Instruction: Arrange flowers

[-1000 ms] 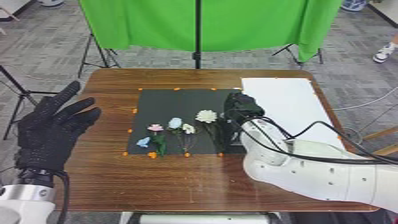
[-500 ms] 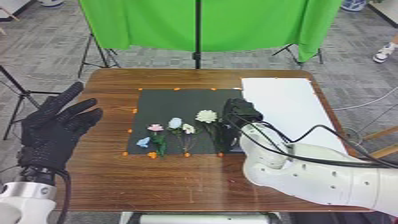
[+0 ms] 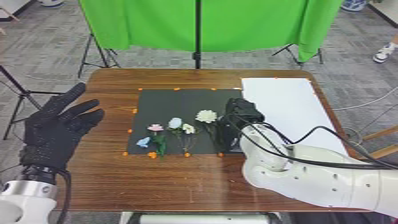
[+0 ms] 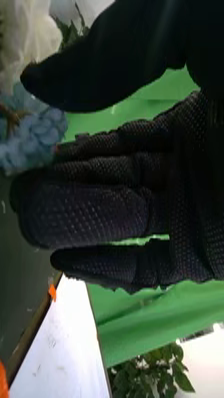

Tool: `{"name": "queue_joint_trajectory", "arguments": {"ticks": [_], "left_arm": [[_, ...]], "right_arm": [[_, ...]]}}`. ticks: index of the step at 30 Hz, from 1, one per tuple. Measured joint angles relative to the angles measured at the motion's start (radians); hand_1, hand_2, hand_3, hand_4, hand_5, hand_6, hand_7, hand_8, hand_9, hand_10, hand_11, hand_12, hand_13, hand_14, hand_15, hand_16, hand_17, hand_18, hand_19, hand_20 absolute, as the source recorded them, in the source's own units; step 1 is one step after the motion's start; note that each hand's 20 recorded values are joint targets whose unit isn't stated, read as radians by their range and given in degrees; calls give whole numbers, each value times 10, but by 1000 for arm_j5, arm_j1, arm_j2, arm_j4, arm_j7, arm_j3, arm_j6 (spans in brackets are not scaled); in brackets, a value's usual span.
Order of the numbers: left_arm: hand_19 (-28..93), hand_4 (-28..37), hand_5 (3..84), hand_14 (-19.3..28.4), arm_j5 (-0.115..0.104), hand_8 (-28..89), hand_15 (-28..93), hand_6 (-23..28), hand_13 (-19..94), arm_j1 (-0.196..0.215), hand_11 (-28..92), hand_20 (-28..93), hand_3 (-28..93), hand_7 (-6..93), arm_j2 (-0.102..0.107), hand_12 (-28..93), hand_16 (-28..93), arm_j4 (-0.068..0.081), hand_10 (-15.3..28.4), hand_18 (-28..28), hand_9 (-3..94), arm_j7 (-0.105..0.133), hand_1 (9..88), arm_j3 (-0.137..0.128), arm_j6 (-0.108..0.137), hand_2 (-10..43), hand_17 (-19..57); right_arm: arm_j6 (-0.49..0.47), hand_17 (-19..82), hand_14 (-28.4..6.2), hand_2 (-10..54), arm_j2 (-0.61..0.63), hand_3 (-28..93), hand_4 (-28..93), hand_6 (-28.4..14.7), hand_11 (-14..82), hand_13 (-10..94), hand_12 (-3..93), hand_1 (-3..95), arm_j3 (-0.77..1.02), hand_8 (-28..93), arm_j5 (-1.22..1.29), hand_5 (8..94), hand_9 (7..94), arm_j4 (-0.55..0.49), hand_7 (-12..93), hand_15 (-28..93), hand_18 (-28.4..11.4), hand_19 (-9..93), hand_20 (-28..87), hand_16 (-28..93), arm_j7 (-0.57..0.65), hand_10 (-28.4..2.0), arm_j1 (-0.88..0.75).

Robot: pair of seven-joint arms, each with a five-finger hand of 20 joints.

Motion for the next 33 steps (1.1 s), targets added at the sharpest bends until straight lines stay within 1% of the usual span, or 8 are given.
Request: {"name": "queue_joint_trajectory", "arguments": {"ticks": [8, 13, 16, 18, 21, 26, 29, 33], "left_arm": [[594, -274, 335, 284, 0, -120, 654, 77, 275, 1, 352, 319, 760, 190, -1, 109, -141, 0, 216, 258, 337, 4, 215, -3, 0, 81, -61], [593, -277, 335, 284, 0, -119, 650, 77, 272, 0, 347, 318, 758, 188, -1, 110, -141, 0, 217, 258, 338, 4, 215, -2, 1, 82, -62], [588, -279, 334, 284, 0, -118, 645, 78, 270, -4, 339, 317, 757, 183, -1, 110, -140, 3, 219, 258, 335, 5, 212, -1, 0, 83, -64], [581, -280, 335, 284, 1, -116, 641, 77, 267, -8, 333, 314, 757, 181, -1, 110, -139, 5, 218, 258, 334, 3, 209, -1, -2, 82, -67], [545, -282, 335, 284, 4, -114, 628, 75, 259, -14, 314, 300, 755, 177, -1, 111, -137, 8, 215, 255, 332, 1, 200, -3, -3, 80, -82], [482, -282, 335, 284, 6, -112, 587, 69, 229, -11, 288, 261, 754, 165, -1, 115, -130, 12, 207, 241, 319, 8, 188, -3, -3, 77, -108], [456, -283, 336, 277, 7, -106, 527, 61, 214, -4, 265, 217, 753, 153, -1, 121, -98, 16, 198, 231, 311, 21, 178, -1, -4, 74, -119], [447, -283, 336, 270, 7, -100, 491, 55, 210, 1, 247, 192, 751, 144, 1, 124, -79, 30, 196, 226, 308, 46, 174, 7, -11, 71, -123]], "right_arm": [[35, 280, -69, -95, 11, 784, -283, -25, 264, 741, 159, 346, 15, -121, 13, 625, 742, -37, 156, 658, -199, 872, 147, 149, -18, -129, 7], [52, 275, -74, -95, 18, 772, -283, -28, 261, 734, 158, 339, 69, -119, 18, 619, 736, -74, 151, 661, -203, 870, 144, 148, -22, -134, 5], [57, 237, -87, -88, 33, 768, -282, -34, 247, 682, 152, 305, 124, -117, 31, 580, 684, -105, 148, 653, -203, 802, 120, 137, -29, -142, -8], [62, 198, -108, -51, 54, 765, -282, -40, 226, 621, 144, 278, 192, -117, 65, 544, 626, -139, 148, 626, -204, 739, 100, 119, -51, -154, -35], [70, 177, -126, -31, 104, 769, -283, -38, 211, 575, 140, 260, 372, -120, 221, 531, 596, -211, 154, 602, -206, 706, 92, 106, -183, -156, -125], [87, 149, -148, -18, 199, 778, -283, -27, 190, 515, 135, 244, 640, -124, 532, 518, 567, -288, 155, 525, -221, 665, 98, 84, -523, -152, -316], [69, 129, -163, -10, 233, 782, -283, -20, 167, 477, 132, 230, 781, -125, 624, 502, 547, -296, 156, 456, -223, 620, 103, 81, -635, -154, -457], [-11, 98, -171, -4, 242, 787, -283, -12, 130, 433, 128, 218, 982, -125, 798, 484, 509, -293, 154, 375, -229, 562, 108, 93, -762, -149, -663]]}}
